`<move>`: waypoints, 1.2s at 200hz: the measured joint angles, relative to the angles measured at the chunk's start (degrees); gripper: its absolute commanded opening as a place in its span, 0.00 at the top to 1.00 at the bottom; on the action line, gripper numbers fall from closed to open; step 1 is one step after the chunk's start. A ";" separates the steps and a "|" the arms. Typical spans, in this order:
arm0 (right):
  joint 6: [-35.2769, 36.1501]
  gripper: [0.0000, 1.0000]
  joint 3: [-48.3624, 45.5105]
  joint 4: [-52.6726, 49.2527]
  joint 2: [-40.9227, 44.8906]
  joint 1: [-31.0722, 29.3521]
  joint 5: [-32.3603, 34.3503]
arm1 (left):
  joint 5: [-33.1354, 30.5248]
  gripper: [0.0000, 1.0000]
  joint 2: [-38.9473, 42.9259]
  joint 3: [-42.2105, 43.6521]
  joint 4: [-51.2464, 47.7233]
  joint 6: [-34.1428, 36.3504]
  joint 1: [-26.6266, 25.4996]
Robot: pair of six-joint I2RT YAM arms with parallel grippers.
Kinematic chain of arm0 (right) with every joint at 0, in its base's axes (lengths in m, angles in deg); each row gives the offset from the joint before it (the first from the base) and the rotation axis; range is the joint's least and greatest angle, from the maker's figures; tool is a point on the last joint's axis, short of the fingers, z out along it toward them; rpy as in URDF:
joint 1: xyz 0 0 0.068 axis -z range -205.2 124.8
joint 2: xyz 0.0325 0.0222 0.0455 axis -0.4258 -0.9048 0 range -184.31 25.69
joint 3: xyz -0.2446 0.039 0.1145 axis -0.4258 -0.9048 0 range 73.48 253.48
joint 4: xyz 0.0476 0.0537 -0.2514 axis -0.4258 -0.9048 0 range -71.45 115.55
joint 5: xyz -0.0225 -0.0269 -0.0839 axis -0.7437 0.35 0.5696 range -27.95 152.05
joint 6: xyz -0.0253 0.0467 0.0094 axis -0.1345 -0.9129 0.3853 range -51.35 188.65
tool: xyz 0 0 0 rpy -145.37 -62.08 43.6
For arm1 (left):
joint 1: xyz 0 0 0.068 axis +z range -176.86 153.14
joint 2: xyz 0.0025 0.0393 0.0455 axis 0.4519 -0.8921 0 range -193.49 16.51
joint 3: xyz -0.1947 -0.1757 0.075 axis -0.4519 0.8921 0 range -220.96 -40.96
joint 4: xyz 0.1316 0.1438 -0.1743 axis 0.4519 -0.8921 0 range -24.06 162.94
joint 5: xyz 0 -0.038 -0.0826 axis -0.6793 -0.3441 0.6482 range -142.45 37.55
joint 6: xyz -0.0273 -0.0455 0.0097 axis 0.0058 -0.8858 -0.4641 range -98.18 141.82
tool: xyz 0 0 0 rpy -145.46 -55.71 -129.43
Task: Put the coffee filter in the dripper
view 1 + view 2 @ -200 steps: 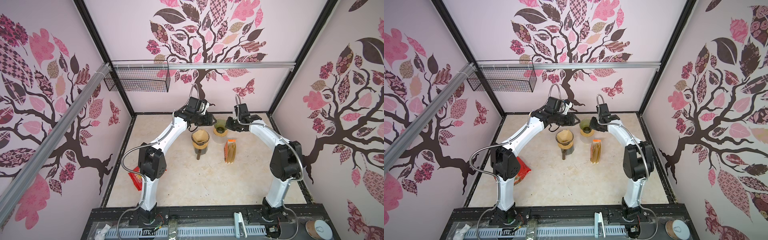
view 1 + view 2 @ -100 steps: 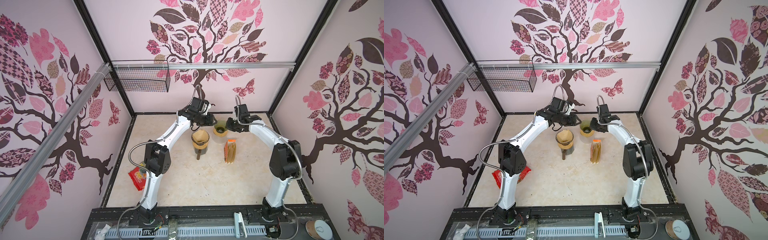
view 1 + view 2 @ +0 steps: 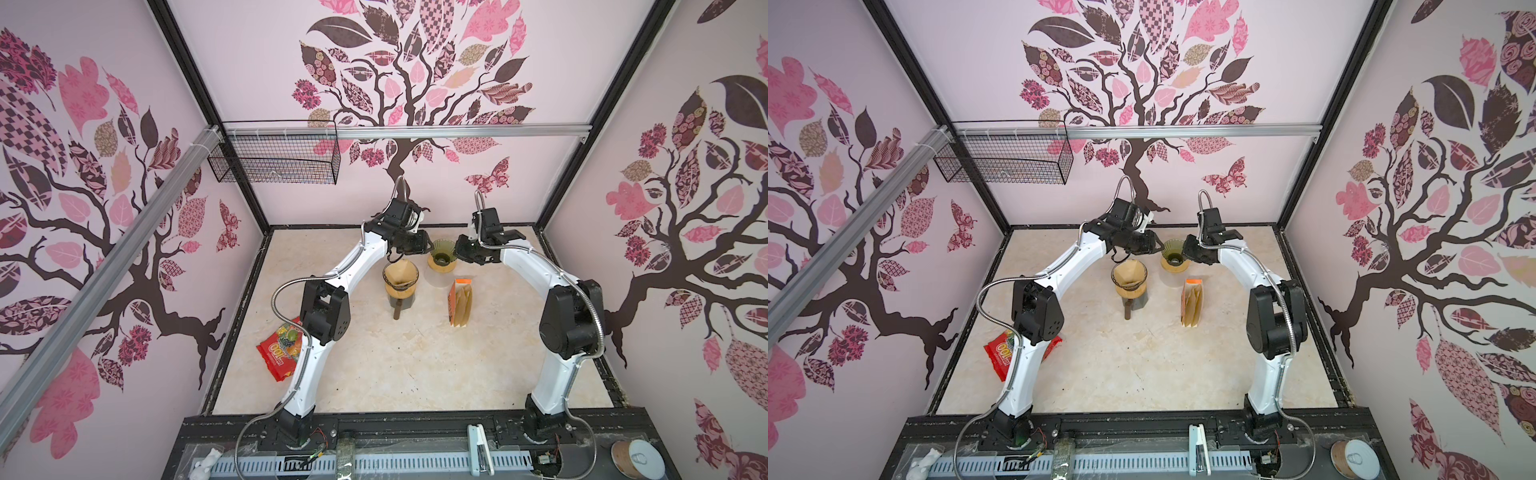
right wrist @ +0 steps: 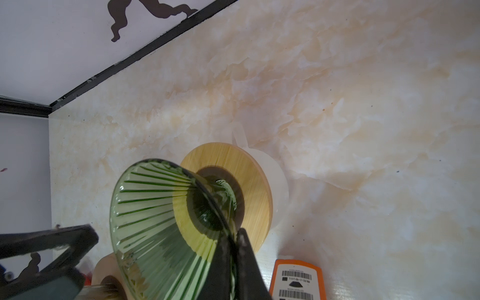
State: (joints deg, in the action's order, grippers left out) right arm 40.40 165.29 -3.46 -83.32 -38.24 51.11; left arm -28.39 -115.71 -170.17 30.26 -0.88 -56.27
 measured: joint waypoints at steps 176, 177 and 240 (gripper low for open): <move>0.22 0.97 0.00 0.13 -0.24 0.66 -2.16 | -0.94 0.80 -4.72 -3.78 1.86 -3.19 0.00; 0.22 0.97 0.00 0.13 -0.24 0.66 -2.19 | -0.94 0.80 -4.74 -3.78 1.86 -3.23 0.00; 0.46 0.92 0.00 0.13 -0.26 0.81 -2.69 | -0.37 0.87 -5.42 -3.87 3.37 -3.85 -0.26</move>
State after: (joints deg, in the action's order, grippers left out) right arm 40.86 165.29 -3.33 -83.58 -37.43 48.42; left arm -28.77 -121.13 -174.03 33.63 -4.72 -56.53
